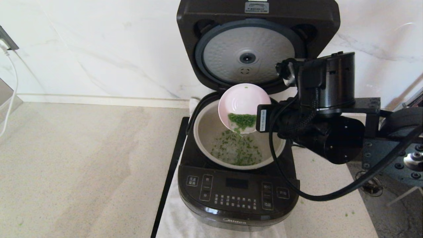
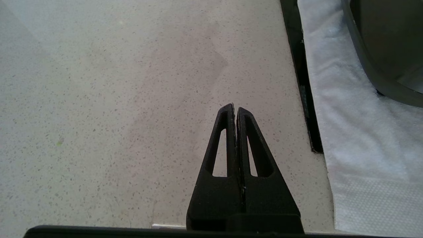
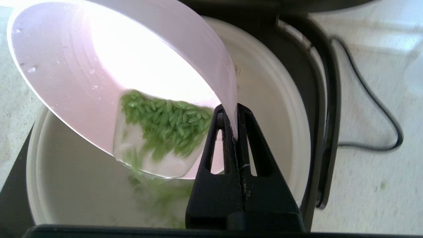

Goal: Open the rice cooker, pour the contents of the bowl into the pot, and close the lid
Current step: Pour the water from the bowl into the rice cooker

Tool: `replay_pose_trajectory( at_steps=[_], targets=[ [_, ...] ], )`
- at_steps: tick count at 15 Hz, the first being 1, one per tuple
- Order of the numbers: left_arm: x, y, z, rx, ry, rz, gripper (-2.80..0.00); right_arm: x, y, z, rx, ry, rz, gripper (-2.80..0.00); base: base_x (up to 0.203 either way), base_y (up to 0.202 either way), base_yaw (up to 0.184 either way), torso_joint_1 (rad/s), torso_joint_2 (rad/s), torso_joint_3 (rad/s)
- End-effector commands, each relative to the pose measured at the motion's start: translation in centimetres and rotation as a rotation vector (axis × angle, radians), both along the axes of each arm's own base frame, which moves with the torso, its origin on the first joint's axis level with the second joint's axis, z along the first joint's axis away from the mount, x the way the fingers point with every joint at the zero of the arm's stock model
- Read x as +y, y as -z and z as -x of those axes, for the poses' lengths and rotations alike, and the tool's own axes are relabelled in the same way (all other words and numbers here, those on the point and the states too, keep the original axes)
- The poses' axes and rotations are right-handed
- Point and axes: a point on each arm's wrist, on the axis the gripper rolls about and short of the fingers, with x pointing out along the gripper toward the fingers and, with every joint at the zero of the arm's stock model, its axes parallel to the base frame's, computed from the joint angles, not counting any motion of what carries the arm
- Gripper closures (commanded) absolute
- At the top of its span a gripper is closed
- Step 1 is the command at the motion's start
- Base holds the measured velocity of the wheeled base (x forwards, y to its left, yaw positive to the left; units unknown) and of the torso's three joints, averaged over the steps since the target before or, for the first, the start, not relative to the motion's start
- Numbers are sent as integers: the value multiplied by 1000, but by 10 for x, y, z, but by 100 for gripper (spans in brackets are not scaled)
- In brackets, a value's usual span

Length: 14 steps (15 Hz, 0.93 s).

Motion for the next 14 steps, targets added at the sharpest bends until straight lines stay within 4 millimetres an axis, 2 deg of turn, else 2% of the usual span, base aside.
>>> replay_pose_trajectory(
  at_steps=[1,5,14],
  targets=[
    [0,0,0,3,0,-1,0,-1,4,3,-115,5,-4,0,0,0,0,0,0,0],
    [0,0,0,2,0,-1,0,11,17,7,-250,21,57,0,0,0,0,0,0,0],
    [0,0,0,3,0,-1,0,22,30,1,-502,107,97,0,0,0,0,0,0,0]
  ],
)
